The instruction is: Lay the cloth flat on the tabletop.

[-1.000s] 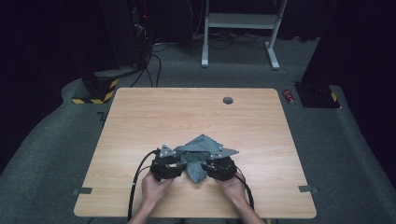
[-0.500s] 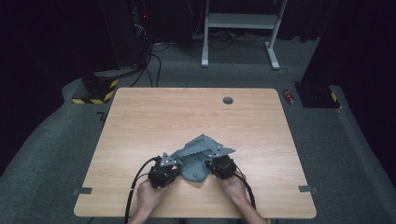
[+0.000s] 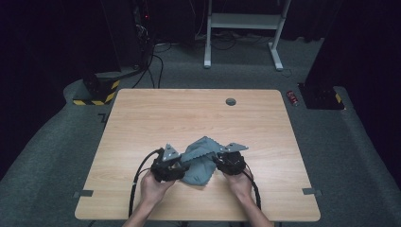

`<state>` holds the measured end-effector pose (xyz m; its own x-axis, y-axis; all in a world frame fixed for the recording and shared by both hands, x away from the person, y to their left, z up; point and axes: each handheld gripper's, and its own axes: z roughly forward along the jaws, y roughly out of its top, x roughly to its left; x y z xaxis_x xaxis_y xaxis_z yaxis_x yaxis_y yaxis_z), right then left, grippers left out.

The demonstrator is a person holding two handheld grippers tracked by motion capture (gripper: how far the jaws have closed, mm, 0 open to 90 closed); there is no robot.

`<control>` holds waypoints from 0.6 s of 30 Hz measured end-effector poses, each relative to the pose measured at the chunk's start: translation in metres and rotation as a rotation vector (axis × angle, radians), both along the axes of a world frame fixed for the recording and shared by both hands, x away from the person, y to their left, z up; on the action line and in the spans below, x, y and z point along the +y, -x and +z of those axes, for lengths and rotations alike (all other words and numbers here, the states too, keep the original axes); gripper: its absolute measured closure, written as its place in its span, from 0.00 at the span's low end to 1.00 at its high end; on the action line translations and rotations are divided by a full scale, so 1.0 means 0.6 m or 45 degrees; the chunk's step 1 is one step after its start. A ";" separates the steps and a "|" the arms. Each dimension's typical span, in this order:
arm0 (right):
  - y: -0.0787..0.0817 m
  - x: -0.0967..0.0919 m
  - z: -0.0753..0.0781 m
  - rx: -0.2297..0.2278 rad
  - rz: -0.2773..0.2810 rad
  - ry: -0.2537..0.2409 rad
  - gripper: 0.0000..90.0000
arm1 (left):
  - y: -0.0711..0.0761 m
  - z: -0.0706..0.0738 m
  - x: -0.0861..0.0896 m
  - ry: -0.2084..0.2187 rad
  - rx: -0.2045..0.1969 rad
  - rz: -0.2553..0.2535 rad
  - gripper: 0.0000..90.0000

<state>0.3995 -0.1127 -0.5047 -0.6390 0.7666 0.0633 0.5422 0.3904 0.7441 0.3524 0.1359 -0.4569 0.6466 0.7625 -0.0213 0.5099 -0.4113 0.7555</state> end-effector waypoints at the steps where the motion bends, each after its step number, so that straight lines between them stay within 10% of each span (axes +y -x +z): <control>1: -0.002 -0.002 0.000 0.006 0.002 0.000 0.75 | -0.025 0.007 -0.019 -0.028 -0.006 -0.006 0.51; 11: -0.006 -0.001 -0.004 0.037 0.020 -0.009 0.70 | -0.105 -0.028 -0.109 -0.251 0.069 -0.051 0.53; 15: -0.001 -0.001 -0.009 0.036 0.046 0.024 0.67 | -0.114 -0.040 -0.104 -0.318 0.074 -0.057 0.94; 18: 0.000 -0.001 -0.013 0.039 0.047 0.039 0.67 | -0.113 -0.029 -0.087 -0.278 0.042 -0.026 0.99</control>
